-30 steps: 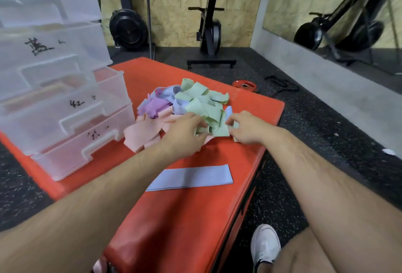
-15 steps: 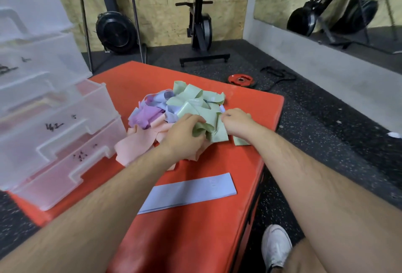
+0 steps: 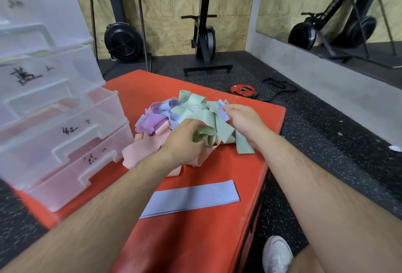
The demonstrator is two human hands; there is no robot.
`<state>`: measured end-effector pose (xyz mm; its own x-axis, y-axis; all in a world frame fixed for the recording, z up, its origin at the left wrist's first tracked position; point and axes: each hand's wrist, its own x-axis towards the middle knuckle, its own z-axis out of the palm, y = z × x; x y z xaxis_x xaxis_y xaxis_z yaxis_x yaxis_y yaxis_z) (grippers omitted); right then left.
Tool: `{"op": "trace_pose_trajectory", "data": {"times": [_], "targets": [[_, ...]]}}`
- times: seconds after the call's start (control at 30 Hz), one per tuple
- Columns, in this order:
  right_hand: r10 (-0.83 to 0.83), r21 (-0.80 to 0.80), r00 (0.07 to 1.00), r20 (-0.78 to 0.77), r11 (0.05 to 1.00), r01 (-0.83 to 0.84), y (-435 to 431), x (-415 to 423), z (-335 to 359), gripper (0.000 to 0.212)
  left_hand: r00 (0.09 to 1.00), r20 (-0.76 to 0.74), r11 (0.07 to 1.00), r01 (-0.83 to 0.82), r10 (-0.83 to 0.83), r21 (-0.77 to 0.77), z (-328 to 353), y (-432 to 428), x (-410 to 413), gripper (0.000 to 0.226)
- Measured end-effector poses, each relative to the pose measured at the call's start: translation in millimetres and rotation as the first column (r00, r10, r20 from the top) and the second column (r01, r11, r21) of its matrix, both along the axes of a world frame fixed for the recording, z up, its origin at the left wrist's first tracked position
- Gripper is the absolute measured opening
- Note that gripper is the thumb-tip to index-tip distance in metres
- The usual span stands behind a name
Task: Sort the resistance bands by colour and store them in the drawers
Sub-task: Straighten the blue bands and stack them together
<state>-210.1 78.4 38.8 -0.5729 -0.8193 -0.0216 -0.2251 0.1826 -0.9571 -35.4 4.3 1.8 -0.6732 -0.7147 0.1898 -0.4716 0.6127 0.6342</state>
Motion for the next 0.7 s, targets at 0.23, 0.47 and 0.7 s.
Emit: {"op": "trace_pose_trajectory", "data": {"times": [0.23,0.47,0.7], "targets": [[-0.026,-0.252,0.986,-0.165,0.968,-0.017,4,-1,31,0.029,0.999,-0.046,1.0,-0.015,0.015,-0.017,11,-3,3,0.026],[0.014,-0.459,0.964,-0.266,0.878,-0.139,18,16,66,0.029,0.907,-0.403,0.979,-0.049,0.127,0.2,38,5,6,0.05],[0.185,-0.399,0.946,-0.265,0.873,-0.282,34,45,69,0.024,0.749,-0.661,0.967,0.134,0.045,0.219,80,19,37,0.074]]}}
